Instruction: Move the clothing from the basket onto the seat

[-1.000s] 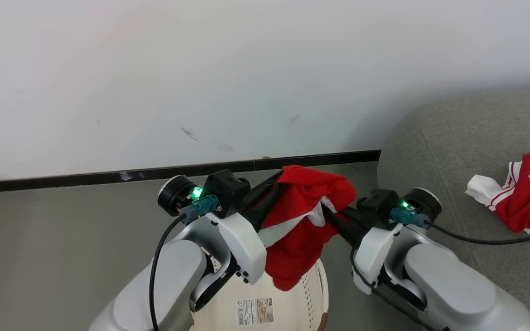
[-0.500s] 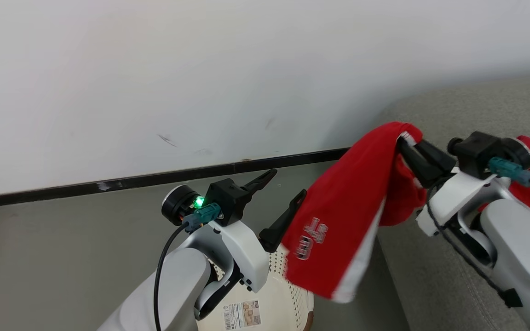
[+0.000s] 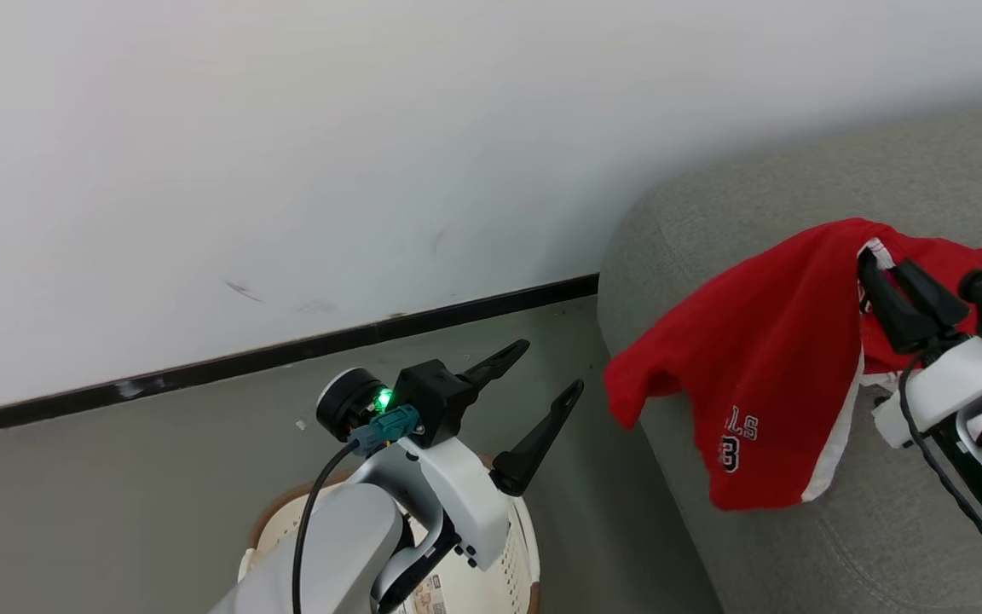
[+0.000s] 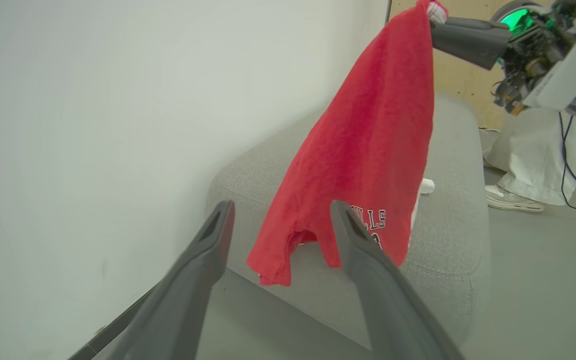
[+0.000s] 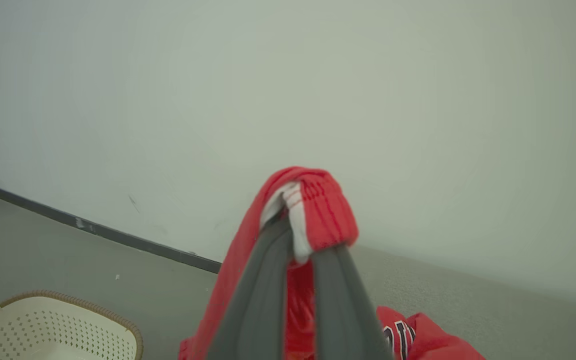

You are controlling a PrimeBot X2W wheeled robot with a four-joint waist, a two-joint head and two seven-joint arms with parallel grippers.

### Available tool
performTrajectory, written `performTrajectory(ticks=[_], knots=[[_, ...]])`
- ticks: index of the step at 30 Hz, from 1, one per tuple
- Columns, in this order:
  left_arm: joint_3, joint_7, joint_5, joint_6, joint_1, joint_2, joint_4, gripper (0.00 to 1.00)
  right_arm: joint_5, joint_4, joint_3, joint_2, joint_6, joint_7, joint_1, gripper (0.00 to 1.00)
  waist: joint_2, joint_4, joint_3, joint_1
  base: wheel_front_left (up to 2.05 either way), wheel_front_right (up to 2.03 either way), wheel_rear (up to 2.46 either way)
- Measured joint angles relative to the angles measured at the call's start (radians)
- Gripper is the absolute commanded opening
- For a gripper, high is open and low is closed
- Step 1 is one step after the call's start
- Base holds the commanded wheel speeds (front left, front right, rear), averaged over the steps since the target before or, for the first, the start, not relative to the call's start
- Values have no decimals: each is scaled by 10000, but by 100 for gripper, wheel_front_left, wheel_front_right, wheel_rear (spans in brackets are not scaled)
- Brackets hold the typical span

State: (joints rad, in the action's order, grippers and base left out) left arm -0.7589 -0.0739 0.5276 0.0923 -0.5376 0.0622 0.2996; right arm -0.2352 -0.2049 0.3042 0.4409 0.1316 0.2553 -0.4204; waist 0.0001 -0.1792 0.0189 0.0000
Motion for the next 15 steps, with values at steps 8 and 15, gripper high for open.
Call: performTrajectory(ticks=[8, 15], knots=[[-69, -247, 2, 82, 32, -4, 38, 100, 159, 552, -332, 86, 0, 0, 648, 0, 0, -709, -111, 0, 0, 0, 0], [-88, -345, 4, 84, 221, -10, 67, 100, 201, 936, -190, 148, 0, 0, 918, 0, 0, -1334, -182, 0, 0, 0, 0]])
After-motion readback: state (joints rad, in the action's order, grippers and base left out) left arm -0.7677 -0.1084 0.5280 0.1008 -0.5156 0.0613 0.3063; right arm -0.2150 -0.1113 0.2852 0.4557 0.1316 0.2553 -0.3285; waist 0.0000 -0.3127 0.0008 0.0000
